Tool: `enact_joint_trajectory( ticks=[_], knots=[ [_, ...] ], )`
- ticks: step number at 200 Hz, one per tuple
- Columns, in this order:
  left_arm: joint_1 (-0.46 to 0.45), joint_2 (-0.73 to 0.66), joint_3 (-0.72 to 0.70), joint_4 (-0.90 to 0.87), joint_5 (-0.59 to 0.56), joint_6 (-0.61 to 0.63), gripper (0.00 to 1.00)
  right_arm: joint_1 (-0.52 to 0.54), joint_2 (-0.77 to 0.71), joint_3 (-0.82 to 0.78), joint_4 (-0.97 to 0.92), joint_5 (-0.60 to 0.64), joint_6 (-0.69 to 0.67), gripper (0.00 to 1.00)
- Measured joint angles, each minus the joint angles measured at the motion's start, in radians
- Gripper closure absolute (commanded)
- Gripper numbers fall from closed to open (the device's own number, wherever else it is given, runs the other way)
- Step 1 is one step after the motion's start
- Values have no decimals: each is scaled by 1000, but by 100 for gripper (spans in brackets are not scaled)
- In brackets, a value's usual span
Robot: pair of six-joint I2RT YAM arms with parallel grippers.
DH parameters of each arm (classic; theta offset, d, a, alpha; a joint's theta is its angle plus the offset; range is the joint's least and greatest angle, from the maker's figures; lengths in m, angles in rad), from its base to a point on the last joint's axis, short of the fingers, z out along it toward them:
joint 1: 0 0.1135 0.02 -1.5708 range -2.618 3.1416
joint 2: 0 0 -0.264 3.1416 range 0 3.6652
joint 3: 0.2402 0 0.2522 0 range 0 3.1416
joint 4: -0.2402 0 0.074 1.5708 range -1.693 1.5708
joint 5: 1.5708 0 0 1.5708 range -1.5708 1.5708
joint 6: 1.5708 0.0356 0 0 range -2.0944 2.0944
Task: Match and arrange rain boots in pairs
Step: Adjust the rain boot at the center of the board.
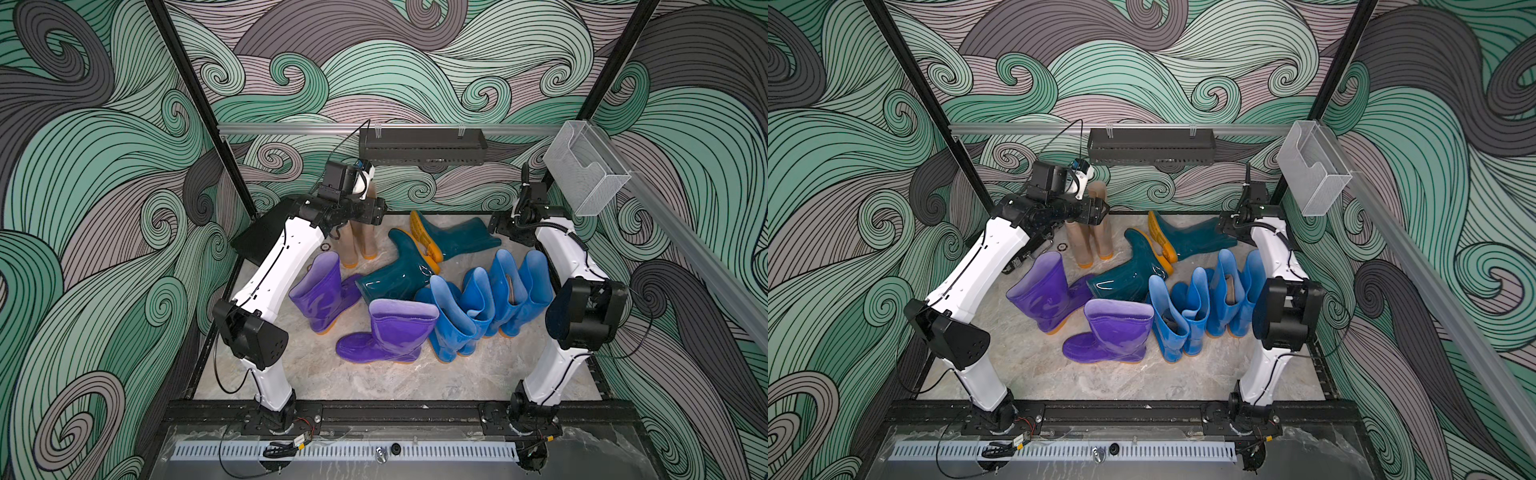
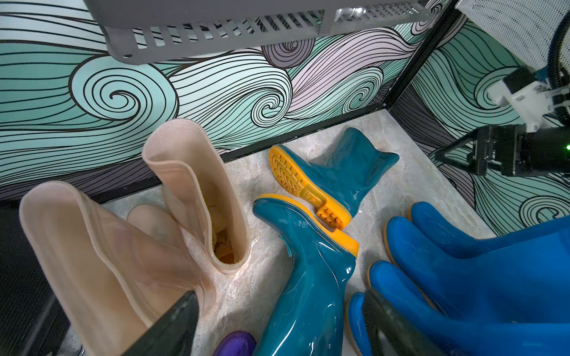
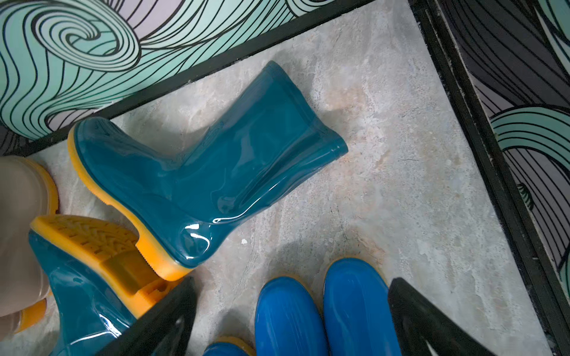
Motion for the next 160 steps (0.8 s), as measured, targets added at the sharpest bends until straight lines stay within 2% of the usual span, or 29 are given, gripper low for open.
enact_joint_trajectory(
  ticks=[57, 160],
  knots=[
    [0, 6, -7, 39, -15, 27, 15, -32, 227, 180, -2, -15, 65, 1],
    [9, 5, -124, 104, -105, 60, 13, -28, 464, 221, 106, -27, 235, 1]
  ],
)
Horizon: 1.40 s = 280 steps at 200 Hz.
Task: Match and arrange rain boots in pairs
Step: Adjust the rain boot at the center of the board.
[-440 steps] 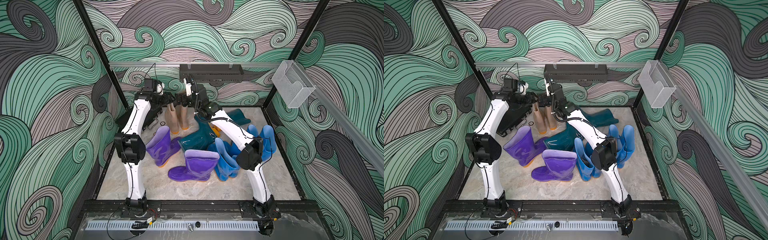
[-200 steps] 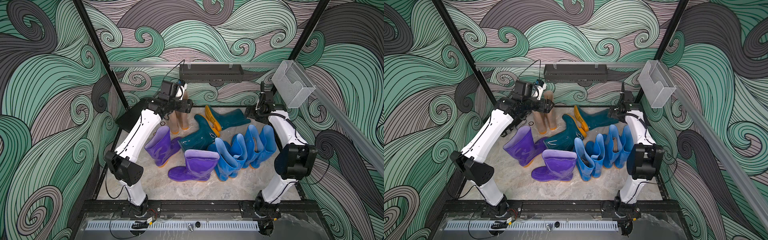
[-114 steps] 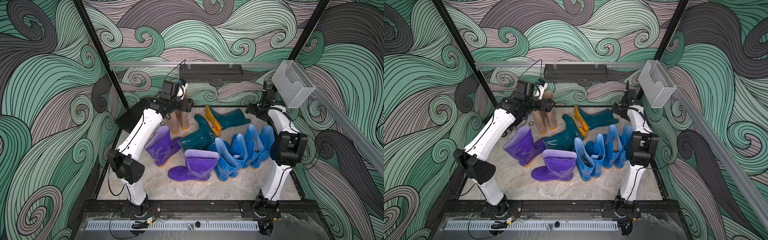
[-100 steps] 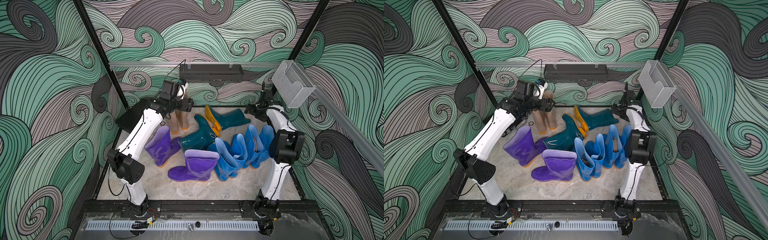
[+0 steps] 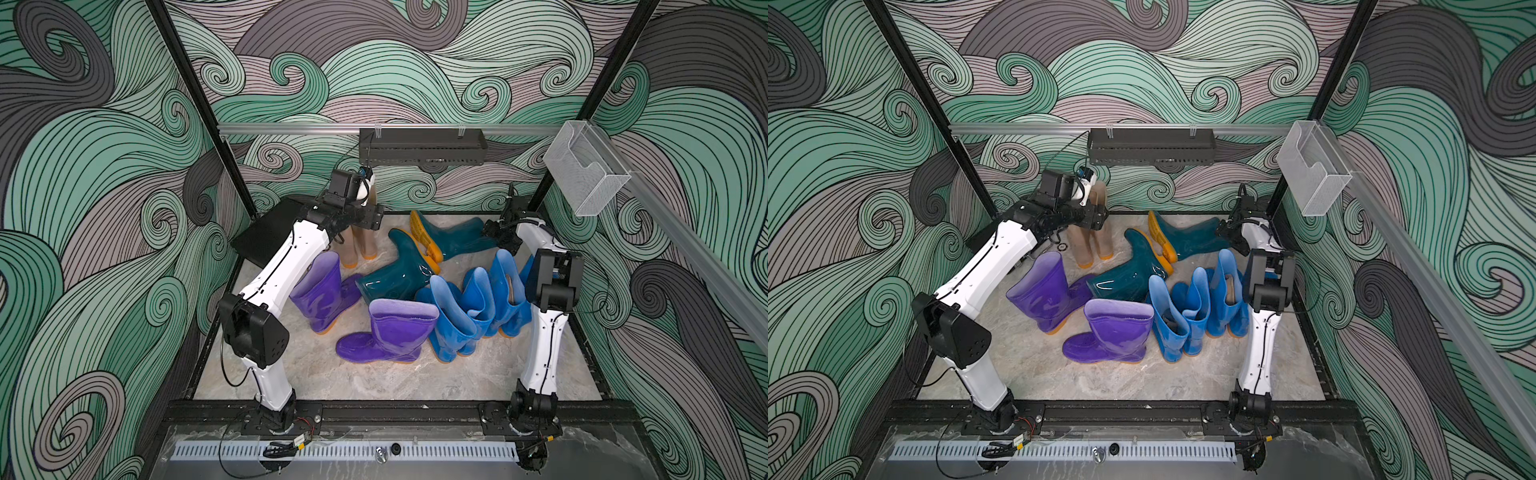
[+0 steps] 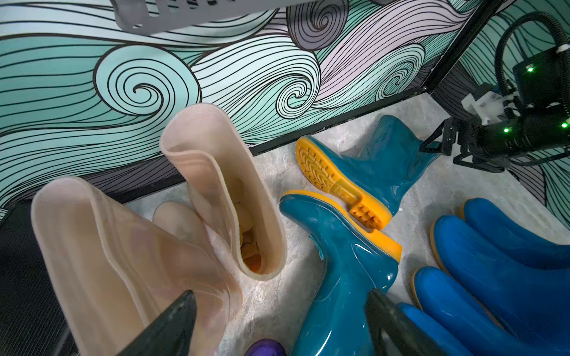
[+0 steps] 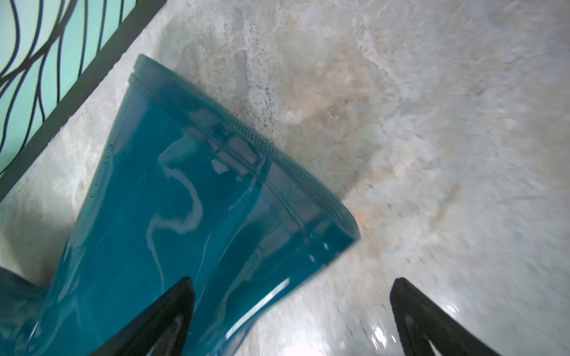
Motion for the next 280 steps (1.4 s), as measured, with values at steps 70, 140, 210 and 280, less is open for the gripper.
enact_joint_trajectory(
  ticks=[70, 140, 210, 280],
  knots=[
    [8, -3, -3, 21, -23, 0, 13, 0, 66, 21, 87, -48, 70, 21],
    [11, -18, -24, 28, -25, -3, 13, 8, 31, -24, 179, -60, 91, 97],
    [11, -73, -82, 53, -25, -18, 13, 72, -207, -188, 429, -58, 98, 100],
    [11, -126, -136, 90, -25, -18, 13, 173, -381, -232, 577, 21, 90, 100]
  ],
)
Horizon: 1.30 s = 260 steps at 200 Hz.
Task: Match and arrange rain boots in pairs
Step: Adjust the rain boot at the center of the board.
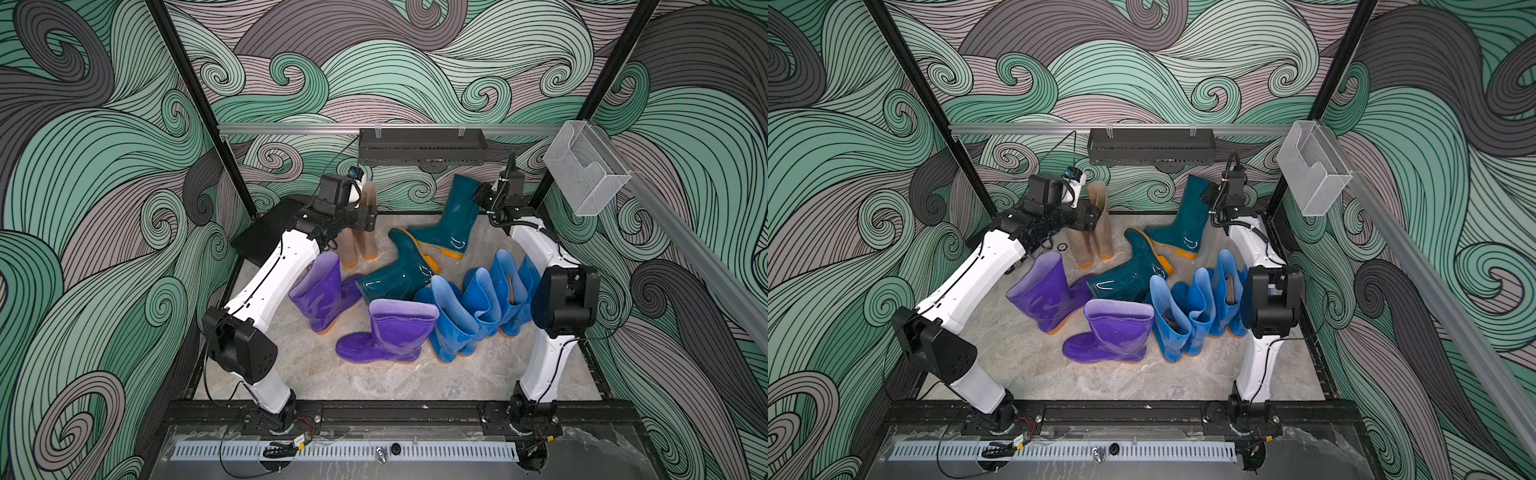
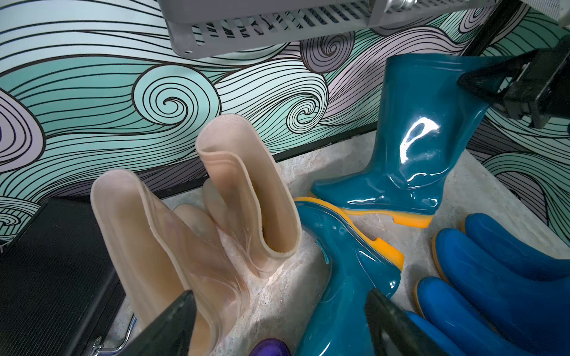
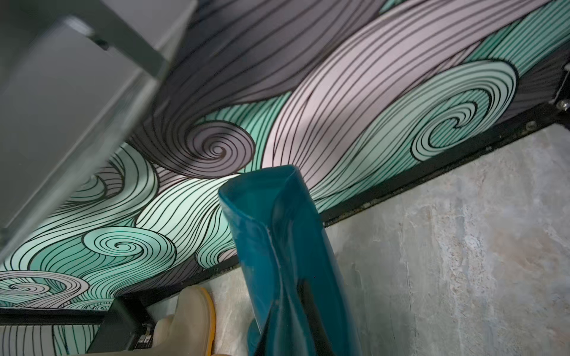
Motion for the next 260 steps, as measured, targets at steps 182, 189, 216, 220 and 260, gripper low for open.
enact_joint_trajectory(
  ticks=[182, 189, 216, 220, 260],
  knots=[
    [23, -33, -98, 59, -11, 8, 13, 16, 111, 239, 121, 156, -151, 100],
    [26, -33, -99, 60, -11, 8, 13, 14, 114, 239, 127, 155, -154, 100],
    [27, -33, -103, 63, -13, 10, 13, 1, 131, 239, 142, 139, -155, 100],
    [28, -33, -104, 63, -13, 11, 13, 0, 134, 239, 142, 136, -154, 100],
    [34, -34, -122, 74, -23, 21, 13, -8, 145, 223, 151, 115, -158, 100]
  ],
)
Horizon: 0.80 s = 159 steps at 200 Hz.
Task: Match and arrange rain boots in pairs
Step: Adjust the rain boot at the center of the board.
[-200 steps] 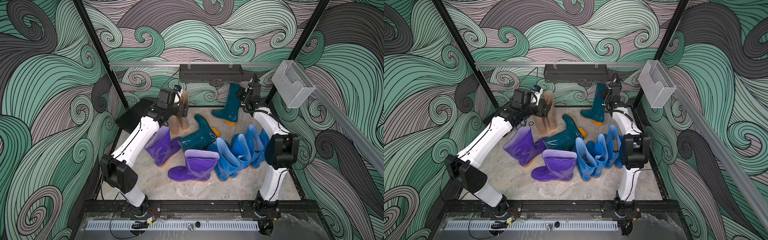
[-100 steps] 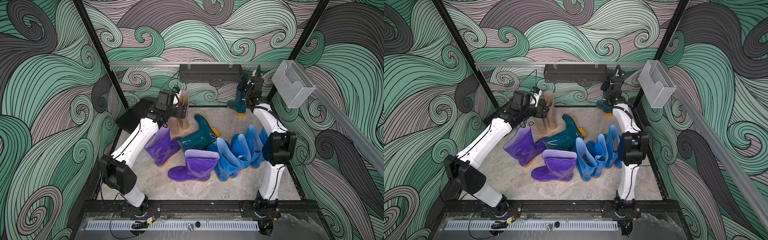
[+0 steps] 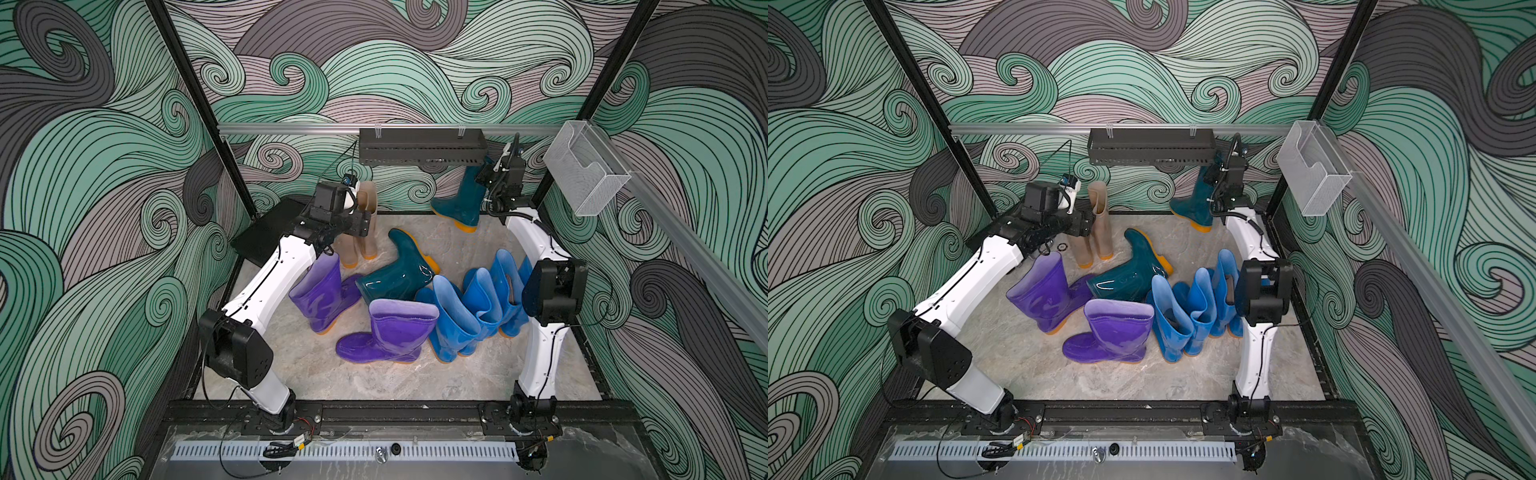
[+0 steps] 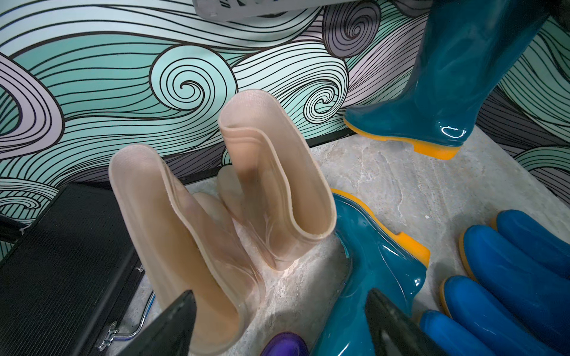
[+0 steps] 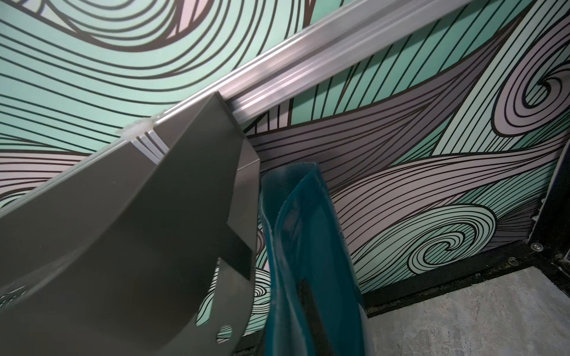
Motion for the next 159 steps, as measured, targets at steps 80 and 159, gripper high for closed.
enact_joint_trajectory(
  ticks=[80, 159],
  knots=[
    [10, 0, -5, 10, -2, 8, 13, -10, -162, -455, 310, 41, -116, 100],
    [10, -14, 16, -60, 24, -47, 13, 20, -320, -635, 363, 2, -182, 19]
  ],
)
